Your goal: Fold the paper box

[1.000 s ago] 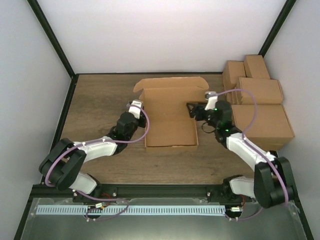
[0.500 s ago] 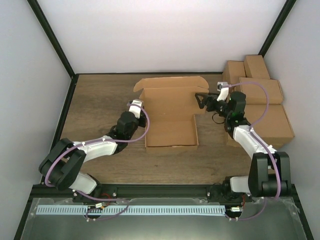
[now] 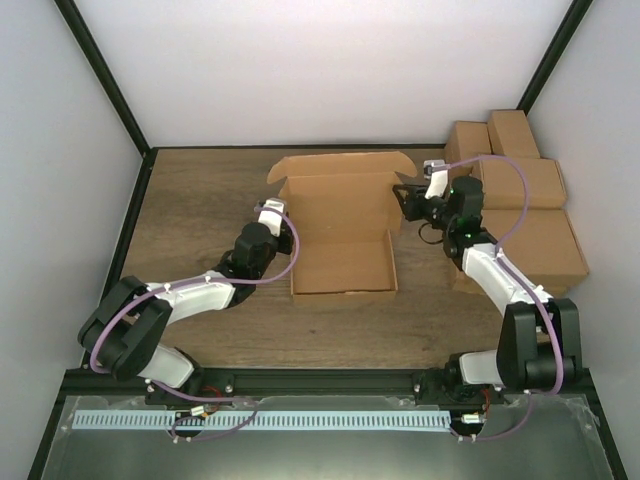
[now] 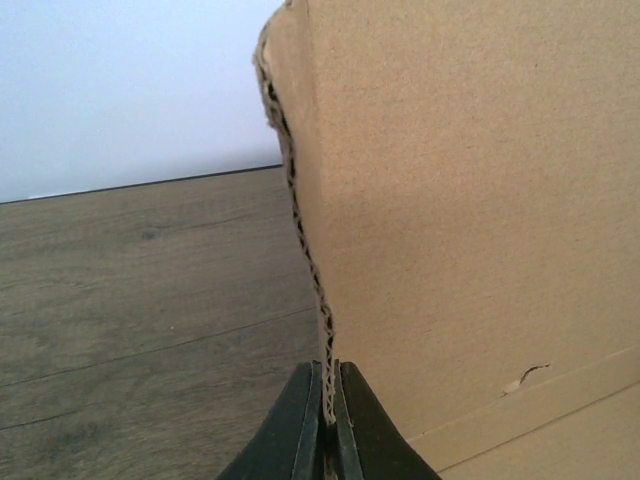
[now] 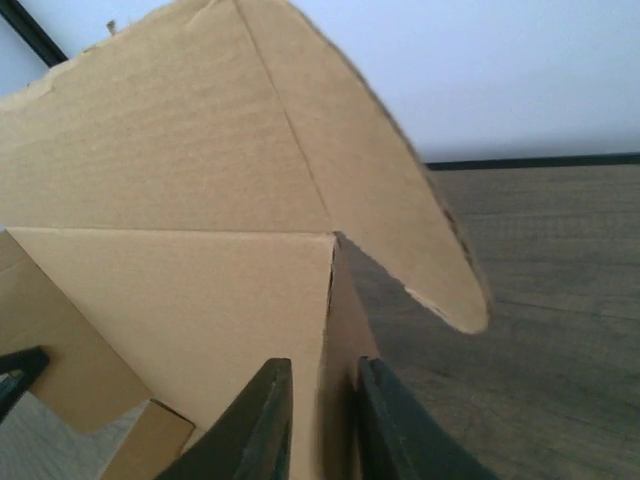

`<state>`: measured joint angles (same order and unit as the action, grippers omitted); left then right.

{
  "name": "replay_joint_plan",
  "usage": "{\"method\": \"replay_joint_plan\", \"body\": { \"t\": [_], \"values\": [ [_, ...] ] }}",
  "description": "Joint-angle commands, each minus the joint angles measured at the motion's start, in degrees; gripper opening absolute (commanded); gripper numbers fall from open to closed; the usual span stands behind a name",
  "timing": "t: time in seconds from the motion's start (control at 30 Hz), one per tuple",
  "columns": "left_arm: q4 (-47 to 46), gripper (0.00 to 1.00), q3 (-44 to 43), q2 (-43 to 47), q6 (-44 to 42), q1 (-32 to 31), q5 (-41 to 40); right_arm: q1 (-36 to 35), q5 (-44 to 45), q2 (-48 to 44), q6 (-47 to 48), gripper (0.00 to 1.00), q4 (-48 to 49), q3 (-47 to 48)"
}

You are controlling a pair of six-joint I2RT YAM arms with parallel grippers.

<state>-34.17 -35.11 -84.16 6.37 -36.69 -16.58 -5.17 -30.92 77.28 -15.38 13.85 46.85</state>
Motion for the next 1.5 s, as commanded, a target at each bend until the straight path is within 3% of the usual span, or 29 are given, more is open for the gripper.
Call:
{"method": "replay_joint_plan", "body": {
  "t": [0.0,0.27,0.7,0.9,1.07,1.27,1.33,1.47],
  "values": [
    [-0.03,0.04,-0.57,-0.21,-0.05,-0.84,0.37,-3.62,6.43,-3.32,0.07,0.13,-3.23,-0.46],
    [0.24,0.04,-1.0,-0.16,0.48,-2.2,-0.68,-10.47,16.6,-4.96,-3.16,0.09,-5.78,-1.59],
    [-1.32,0.05,-1.48,-1.68,4.64,-3.8,-2.21,-16.31,24.26,-10.34,-7.12,0.08,4.53,-13.8],
    [5.14,0.21,-3.61,1.1,5.07,-3.77,0.86,-16.32,24.2,-12.46,-4.79,0.08,10.42,-17.92],
    [9.13,0.42,-2.41,5.36,6.99,-3.71,-0.84,-16.28,23.08,-13.05,-2.13,0.08,13.25,-19.42],
    [19.34,0.59,-4.6,8.74,11.35,-2.52,-1.59,-16.33,21.53,-12.5,1.17,0.05,13.48,-18.91],
    [22.85,0.62,-5.02,10.16,13.02,-1.13,0.12,-16.32,20.98,-12.5,2.38,0.05,13.72,-18.73],
    [27.69,0.78,-2.59,15.54,15.37,4.59,8.6,-16.32,20.79,-11.75,3.45,0.04,12.71,-17.73]
  ]
}}
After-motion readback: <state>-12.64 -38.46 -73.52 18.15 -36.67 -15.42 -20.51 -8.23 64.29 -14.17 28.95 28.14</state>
